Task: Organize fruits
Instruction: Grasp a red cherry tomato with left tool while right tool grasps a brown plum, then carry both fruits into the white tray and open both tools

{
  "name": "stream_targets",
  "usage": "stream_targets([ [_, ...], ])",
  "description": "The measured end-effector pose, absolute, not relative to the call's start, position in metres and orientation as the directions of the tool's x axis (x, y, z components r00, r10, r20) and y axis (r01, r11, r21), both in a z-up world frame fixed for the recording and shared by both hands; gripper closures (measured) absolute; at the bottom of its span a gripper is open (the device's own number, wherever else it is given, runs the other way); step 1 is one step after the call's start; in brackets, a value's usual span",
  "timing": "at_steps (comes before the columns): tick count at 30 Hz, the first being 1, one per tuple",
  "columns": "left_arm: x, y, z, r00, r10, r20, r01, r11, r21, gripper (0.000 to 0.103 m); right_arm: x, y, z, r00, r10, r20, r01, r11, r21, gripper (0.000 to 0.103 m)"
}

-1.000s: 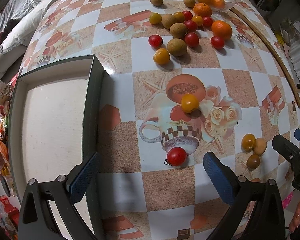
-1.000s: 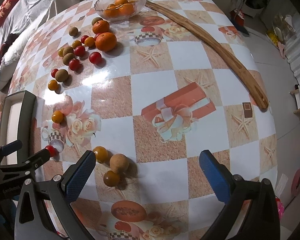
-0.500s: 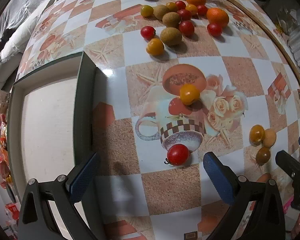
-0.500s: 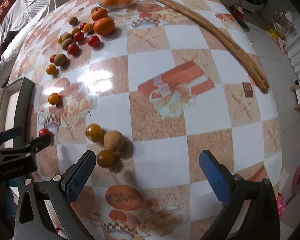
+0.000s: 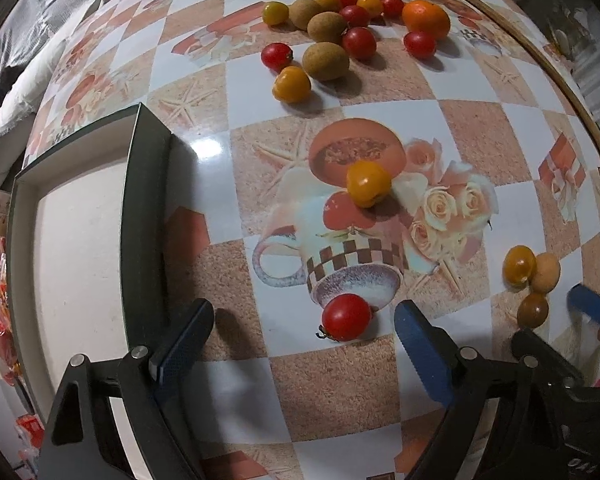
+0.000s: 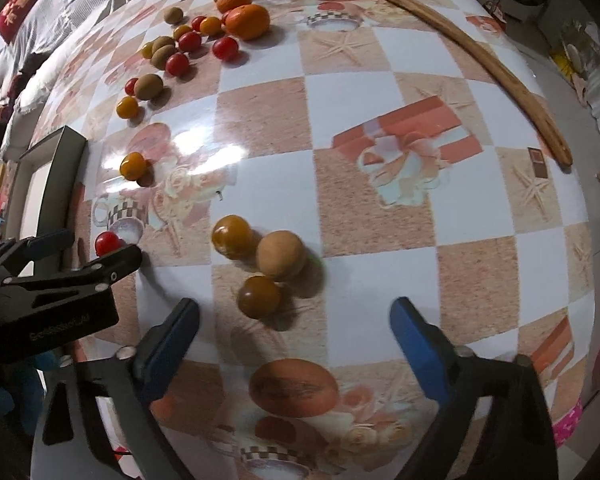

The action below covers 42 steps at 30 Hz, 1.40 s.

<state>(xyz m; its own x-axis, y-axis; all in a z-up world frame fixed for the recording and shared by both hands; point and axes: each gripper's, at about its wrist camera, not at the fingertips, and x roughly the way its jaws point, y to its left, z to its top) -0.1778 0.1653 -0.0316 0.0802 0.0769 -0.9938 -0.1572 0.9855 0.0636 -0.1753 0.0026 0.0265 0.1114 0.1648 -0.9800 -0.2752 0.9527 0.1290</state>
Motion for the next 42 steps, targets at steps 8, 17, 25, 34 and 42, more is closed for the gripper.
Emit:
stream_targets([
  [8, -0.171, 0.156, -0.025, 0.088, 0.028, -0.996, -0.147, 0.989, 0.014, 0.044, -0.181, 0.023, 0.023, 0.112, 0.159, -0.981, -0.289, 0.950, 0.121, 0.042],
  [17, -0.168, 0.154, -0.016, 0.147, -0.064, -0.987, -0.152, 0.985, -0.087, 0.081, -0.173, 0.030, 0.025, 0.106, 0.179, -0.978, -0.277, 0.950, 0.144, 0.079],
  [25, -0.175, 0.179, 0.013, 0.204, -0.113, -0.972, -0.196, 0.968, -0.154, 0.081, -0.166, 0.033, 0.036, 0.105, 0.237, -0.966, -0.268, 0.942, 0.202, 0.079],
  [34, -0.195, 0.219, 0.048, 0.242, -0.086, -0.966, -0.256, 0.955, -0.150, 0.081, -0.164, 0.041, 0.061, 0.125, 0.268, -0.955, -0.306, 0.926, 0.220, 0.079],
  [42, -0.219, 0.274, 0.070, 0.279, -0.026, -0.960, -0.342, 0.931, -0.125, 0.081, -0.162, 0.085, 0.073, 0.118, 0.303, -0.946, -0.382, 0.893, 0.238, 0.079],
])
